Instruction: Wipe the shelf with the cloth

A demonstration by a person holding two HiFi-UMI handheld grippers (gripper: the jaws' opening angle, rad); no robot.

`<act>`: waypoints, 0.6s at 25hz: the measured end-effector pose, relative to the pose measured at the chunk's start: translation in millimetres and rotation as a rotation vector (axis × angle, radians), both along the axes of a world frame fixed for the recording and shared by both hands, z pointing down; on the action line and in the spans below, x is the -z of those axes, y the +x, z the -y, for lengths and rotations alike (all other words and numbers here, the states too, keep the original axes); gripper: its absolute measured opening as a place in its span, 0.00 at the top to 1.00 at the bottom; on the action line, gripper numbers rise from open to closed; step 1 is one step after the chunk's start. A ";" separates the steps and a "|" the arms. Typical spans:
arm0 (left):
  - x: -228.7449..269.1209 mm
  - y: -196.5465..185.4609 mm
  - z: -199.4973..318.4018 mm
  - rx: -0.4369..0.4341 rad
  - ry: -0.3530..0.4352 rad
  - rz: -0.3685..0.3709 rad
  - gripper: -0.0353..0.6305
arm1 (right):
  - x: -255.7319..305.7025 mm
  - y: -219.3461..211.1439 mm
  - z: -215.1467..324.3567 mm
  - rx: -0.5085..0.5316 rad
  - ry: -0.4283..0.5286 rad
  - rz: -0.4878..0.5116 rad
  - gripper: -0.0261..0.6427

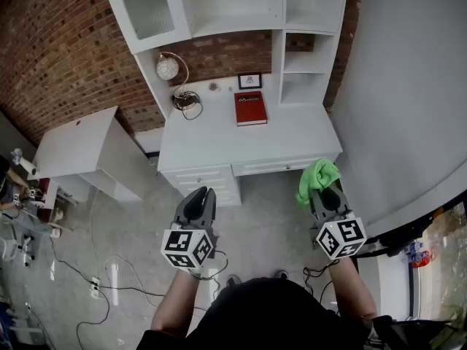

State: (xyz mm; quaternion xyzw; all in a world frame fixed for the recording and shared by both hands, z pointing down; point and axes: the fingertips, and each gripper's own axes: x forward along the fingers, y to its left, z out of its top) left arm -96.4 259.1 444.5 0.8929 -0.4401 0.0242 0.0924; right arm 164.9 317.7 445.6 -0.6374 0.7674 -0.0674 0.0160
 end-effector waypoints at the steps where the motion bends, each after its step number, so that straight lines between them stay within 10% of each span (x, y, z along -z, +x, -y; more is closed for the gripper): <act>1: -0.5 3.8 -1.9 0.000 0.000 0.001 0.86 | -1.5 4.0 -1.8 0.001 -0.002 0.001 0.88; 15: -9.4 50.4 -17.8 0.036 -0.025 -0.009 0.86 | -12.7 52.4 -14.2 0.038 -0.031 0.004 0.88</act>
